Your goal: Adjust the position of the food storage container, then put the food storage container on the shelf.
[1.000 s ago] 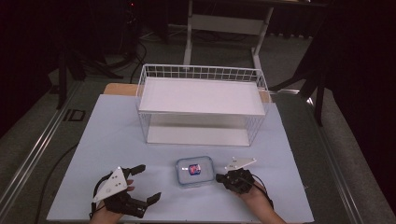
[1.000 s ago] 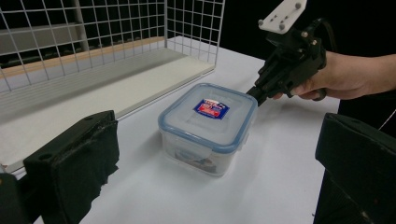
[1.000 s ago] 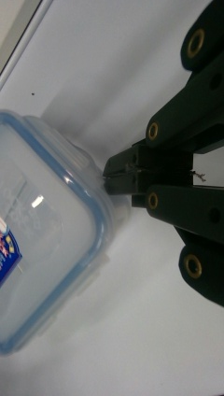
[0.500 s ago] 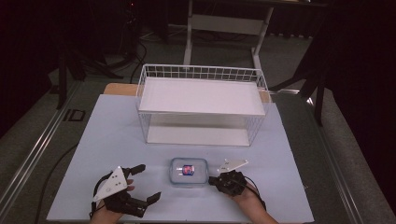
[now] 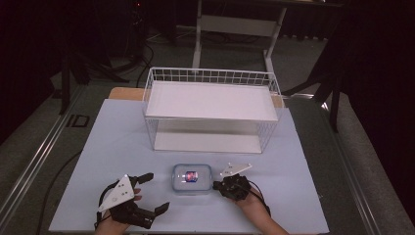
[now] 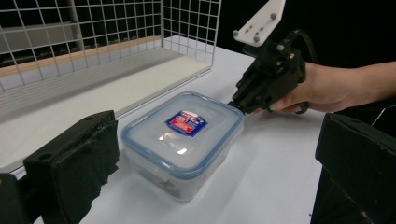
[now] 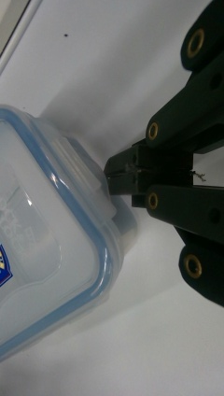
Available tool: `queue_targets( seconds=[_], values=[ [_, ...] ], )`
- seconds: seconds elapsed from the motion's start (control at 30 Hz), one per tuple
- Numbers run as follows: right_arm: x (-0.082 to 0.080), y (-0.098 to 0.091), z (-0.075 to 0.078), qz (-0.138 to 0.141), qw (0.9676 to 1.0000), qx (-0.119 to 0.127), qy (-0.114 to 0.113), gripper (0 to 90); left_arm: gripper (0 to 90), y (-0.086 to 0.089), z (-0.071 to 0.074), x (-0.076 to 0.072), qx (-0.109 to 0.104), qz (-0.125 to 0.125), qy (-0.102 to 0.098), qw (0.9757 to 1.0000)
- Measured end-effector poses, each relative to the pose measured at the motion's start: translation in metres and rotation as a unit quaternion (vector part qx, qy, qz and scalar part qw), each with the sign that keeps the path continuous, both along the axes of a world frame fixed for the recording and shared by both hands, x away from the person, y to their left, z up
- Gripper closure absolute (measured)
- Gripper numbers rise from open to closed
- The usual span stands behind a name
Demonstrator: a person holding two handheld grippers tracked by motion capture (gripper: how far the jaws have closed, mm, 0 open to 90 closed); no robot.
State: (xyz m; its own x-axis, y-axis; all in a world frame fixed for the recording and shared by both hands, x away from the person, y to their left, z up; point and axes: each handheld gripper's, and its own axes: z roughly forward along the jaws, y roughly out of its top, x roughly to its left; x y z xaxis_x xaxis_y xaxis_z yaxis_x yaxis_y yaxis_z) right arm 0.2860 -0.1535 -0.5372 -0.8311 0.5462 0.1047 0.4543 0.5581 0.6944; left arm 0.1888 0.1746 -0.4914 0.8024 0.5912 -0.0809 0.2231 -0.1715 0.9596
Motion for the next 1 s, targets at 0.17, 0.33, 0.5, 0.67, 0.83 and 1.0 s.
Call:
queue_targets(
  seconds=[0.17,0.33,0.5,0.67,0.83,1.0],
  values=[
    [0.000,-0.002,0.001,-0.002,0.9999,-0.003,-0.012,90.0,0.7,0.001,0.000,-0.001,0.000,0.001,-0.001,1.0000],
    [-0.004,-0.016,0.012,-0.011,0.9995,0.002,-0.029,89.2,0.7,0.002,0.000,0.000,-0.002,0.003,0.000,1.0000],
    [-0.014,-0.028,0.025,-0.012,0.9990,0.024,-0.037,68.2,0.7,0.000,-0.001,0.001,0.001,0.001,0.006,1.0000],
    [-0.026,-0.028,0.036,-0.006,0.9976,0.060,-0.033,50.3,0.7,0.000,-0.002,0.001,0.005,0.001,0.006,1.0000],
    [-0.027,-0.026,0.046,0.003,0.9951,0.095,-0.029,25.3,0.7,-0.001,-0.002,0.000,0.002,0.003,0.010,0.9999],
    [-0.029,-0.030,0.061,-0.016,0.9912,0.116,-0.061,13.9,0.7,-0.003,0.002,0.000,-0.006,0.003,0.026,0.9996]
  ],
)
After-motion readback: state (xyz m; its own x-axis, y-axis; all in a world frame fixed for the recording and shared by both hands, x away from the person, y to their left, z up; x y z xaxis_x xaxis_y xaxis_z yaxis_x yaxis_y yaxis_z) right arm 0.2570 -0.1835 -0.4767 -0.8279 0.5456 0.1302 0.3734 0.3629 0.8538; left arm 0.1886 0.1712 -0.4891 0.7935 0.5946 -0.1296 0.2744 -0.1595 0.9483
